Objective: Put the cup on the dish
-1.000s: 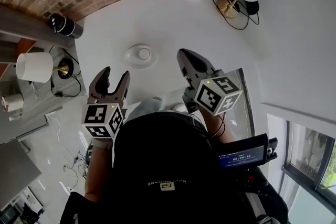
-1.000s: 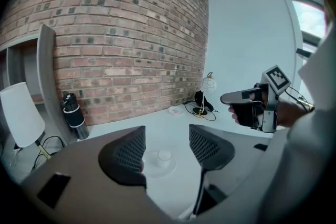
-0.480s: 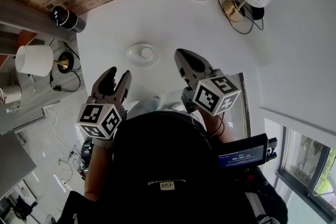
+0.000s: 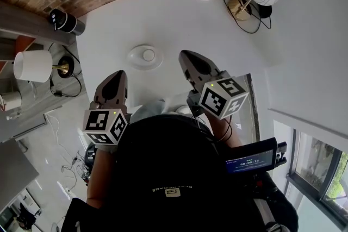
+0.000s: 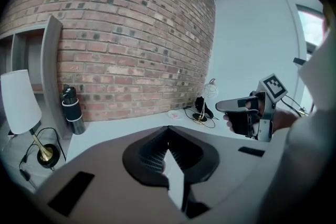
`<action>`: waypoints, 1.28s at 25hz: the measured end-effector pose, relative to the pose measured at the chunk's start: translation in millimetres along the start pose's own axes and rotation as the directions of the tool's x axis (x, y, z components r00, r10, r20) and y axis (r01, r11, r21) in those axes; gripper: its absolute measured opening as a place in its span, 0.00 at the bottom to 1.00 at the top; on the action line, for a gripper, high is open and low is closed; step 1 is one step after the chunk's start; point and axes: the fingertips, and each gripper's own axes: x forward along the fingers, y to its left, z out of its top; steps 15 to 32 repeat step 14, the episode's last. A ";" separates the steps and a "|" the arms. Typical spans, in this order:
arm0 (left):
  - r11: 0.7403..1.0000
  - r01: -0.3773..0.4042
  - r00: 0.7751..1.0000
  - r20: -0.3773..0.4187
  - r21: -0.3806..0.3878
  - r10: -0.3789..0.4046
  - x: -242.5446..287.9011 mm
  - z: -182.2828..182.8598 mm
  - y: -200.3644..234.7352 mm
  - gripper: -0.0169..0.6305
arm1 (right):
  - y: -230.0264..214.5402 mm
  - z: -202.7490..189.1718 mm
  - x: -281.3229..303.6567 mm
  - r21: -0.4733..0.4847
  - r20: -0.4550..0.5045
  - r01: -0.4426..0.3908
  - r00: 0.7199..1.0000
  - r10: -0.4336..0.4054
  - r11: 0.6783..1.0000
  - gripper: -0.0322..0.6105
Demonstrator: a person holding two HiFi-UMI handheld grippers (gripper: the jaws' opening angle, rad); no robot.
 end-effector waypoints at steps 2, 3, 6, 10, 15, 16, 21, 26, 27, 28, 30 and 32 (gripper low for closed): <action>1.000 -0.001 1.000 0.005 -0.011 0.001 0.8 1.2 1.0 0.04 | -2.3 -0.1 0.2 0.003 -0.001 0.004 1.000 -0.004 1.000 0.05; 1.000 -0.001 1.000 0.001 -0.015 0.001 1.6 0.6 1.6 0.04 | -2.9 -0.1 0.3 0.003 -0.002 0.005 1.000 -0.005 1.000 0.05; 1.000 -0.020 1.000 -0.020 -0.017 0.020 3.2 -2.7 4.2 0.04 | -2.6 0.1 0.6 0.001 -0.003 0.003 1.000 -0.003 1.000 0.05; 0.999 -0.044 0.998 -0.034 -0.010 0.043 3.8 -2.9 5.1 0.04 | -3.0 -0.2 1.1 0.001 -0.003 0.004 1.000 -0.004 1.000 0.05; 0.999 -0.041 0.998 -0.040 -0.028 0.040 4.1 -1.3 4.8 0.03 | -2.7 0.0 2.0 0.003 -0.003 0.004 1.000 -0.004 1.000 0.05; 0.999 -0.041 0.998 -0.040 -0.028 0.040 4.1 -1.3 4.8 0.03 | -2.7 0.0 2.0 0.003 -0.003 0.004 1.000 -0.004 1.000 0.05; 0.999 -0.041 0.998 -0.040 -0.028 0.040 4.1 -1.3 4.8 0.03 | -2.7 0.0 2.0 0.003 -0.003 0.004 1.000 -0.004 1.000 0.05; 0.999 -0.041 0.998 -0.040 -0.028 0.040 4.1 -1.3 4.8 0.03 | -2.7 0.0 2.0 0.003 -0.003 0.004 1.000 -0.004 1.000 0.05; 0.999 -0.041 0.998 -0.040 -0.028 0.040 4.1 -1.3 4.8 0.03 | -2.7 0.0 2.0 0.003 -0.003 0.004 1.000 -0.004 1.000 0.05; 0.999 -0.041 0.998 -0.040 -0.028 0.040 4.1 -1.3 4.8 0.03 | -2.7 0.0 2.0 0.003 -0.003 0.004 1.000 -0.004 1.000 0.05; 0.999 -0.041 0.998 -0.040 -0.028 0.040 4.1 -1.3 4.8 0.03 | -2.7 0.0 2.0 0.003 -0.003 0.004 1.000 -0.004 1.000 0.05; 0.999 -0.041 0.998 -0.040 -0.028 0.040 4.1 -1.3 4.8 0.03 | -2.7 0.0 2.0 0.003 -0.003 0.004 1.000 -0.004 1.000 0.05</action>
